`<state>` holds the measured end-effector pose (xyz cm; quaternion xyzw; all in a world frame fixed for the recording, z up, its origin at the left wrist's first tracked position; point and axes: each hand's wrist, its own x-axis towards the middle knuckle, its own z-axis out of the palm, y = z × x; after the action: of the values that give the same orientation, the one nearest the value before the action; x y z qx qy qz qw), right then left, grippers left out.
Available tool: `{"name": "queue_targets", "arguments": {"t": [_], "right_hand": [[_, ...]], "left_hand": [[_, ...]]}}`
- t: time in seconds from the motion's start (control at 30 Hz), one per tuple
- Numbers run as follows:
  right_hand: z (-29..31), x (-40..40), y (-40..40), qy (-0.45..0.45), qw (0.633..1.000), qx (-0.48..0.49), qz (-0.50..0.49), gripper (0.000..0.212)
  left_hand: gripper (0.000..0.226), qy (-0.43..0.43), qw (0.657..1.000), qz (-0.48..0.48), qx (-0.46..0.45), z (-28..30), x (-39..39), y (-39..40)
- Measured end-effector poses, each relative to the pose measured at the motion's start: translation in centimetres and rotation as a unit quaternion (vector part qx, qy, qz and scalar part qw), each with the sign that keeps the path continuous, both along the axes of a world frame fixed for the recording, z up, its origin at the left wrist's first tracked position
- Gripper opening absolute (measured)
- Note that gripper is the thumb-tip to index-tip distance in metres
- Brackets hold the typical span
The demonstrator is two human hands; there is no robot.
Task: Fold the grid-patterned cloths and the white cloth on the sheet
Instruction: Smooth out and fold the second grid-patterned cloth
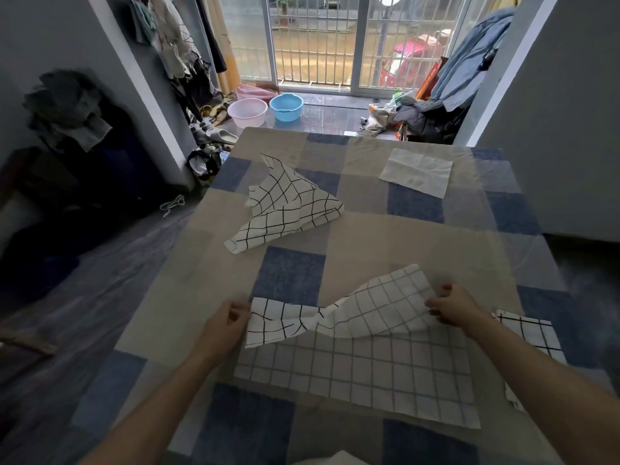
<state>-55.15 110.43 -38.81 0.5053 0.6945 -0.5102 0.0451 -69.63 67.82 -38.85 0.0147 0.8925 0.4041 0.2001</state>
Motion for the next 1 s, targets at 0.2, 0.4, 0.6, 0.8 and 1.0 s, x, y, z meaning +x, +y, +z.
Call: {"name": "queue_targets", "arguments": {"t": [0.2,0.4,0.6,0.8,1.0], "right_hand": [[-0.4,-1.2,-0.8,-0.050,0.993,0.082,0.069,0.056],[1.1,-3.6,-1.7,-0.038,0.917,0.255,0.303,0.065],[2.3,-6.4,-8.4,0.016,0.766,0.263,0.586,0.065],[1.9,-7.3,-10.3,0.015,0.653,0.398,0.644,0.028],[3.2,-4.6,-6.3,-0.056,0.644,0.407,0.645,0.015]], "left_hand": [[0.033,-0.094,0.991,0.085,0.033,1.6,1.4,1.2],[0.031,-0.197,0.978,0.062,-0.021,3.2,0.8,1.8],[0.038,-0.377,0.924,-0.046,-0.042,3.4,0.7,1.5],[0.023,-0.351,0.935,-0.049,-0.001,2.6,0.2,1.2],[0.025,-0.293,0.956,-0.024,-0.002,2.1,-0.6,0.6]]}}
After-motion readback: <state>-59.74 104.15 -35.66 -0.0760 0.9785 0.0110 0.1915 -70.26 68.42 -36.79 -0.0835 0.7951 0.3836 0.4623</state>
